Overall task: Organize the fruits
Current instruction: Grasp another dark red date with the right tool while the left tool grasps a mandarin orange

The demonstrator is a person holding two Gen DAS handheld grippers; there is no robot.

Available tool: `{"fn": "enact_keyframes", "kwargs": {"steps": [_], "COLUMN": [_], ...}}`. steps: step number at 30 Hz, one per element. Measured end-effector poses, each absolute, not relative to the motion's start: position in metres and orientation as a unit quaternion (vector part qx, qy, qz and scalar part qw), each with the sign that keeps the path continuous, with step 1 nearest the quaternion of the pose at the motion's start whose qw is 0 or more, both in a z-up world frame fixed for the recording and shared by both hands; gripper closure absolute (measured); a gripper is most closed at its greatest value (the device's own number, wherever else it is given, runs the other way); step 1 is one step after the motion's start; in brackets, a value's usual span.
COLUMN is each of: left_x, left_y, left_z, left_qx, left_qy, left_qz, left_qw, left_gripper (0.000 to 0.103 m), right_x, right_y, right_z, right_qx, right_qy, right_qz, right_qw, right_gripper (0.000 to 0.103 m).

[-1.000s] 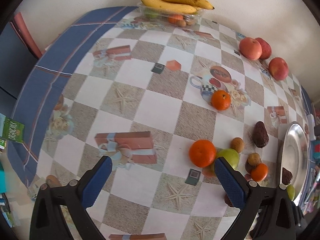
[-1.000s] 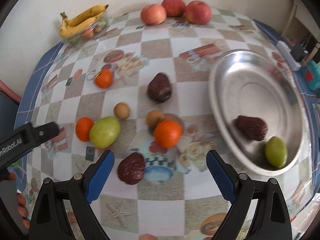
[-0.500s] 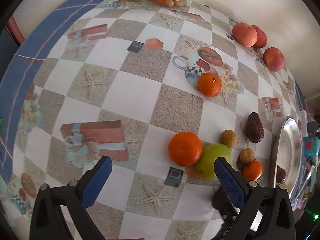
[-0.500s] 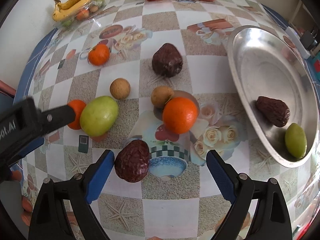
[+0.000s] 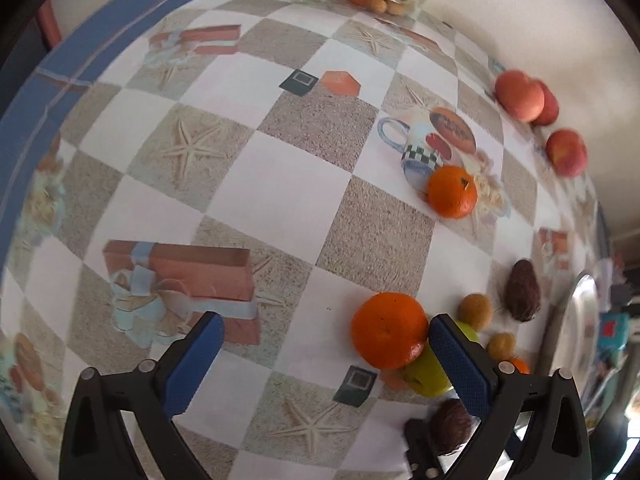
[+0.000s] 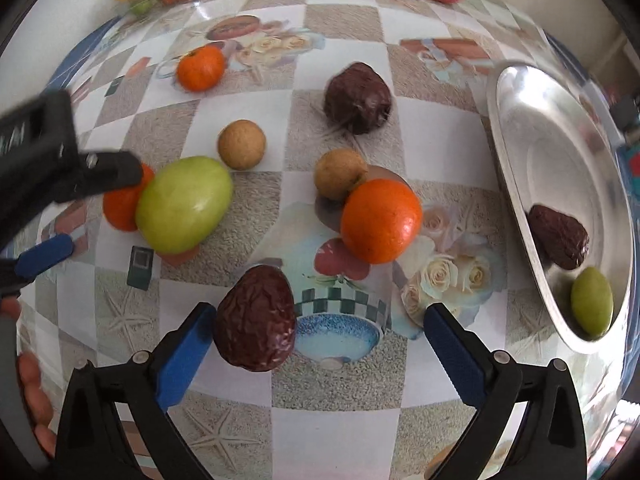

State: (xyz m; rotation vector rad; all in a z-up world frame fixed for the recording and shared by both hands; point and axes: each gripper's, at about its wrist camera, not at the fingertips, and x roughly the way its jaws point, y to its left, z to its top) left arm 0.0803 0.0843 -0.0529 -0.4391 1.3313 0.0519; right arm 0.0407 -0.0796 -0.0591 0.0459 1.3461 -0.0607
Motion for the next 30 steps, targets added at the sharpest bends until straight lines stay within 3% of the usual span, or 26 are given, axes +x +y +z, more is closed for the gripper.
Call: {"fn": "enact_keyframes", "kwargs": {"steps": [23, 30], "left_x": [0.082, 0.085], "left_y": [0.077, 0.068], "left_z": [-0.055, -0.048], "left_qx": [-0.196, -0.225], "left_qy": [0.626, 0.624], "left_qz": [0.003, -0.040], "left_qw": [0.754, 0.748], "left_gripper": [0.001, 0.016], "right_x": [0.022, 0.015], "right_y": [-0.083, -0.087], "right_z": [-0.060, -0.038], "right_qx": [0.024, 0.074], "right_qy": [0.621, 0.600], "right_qz": [-0.022, -0.012], "right_qw": [0.783, 0.797], "right_gripper": [0.000, 0.000]}}
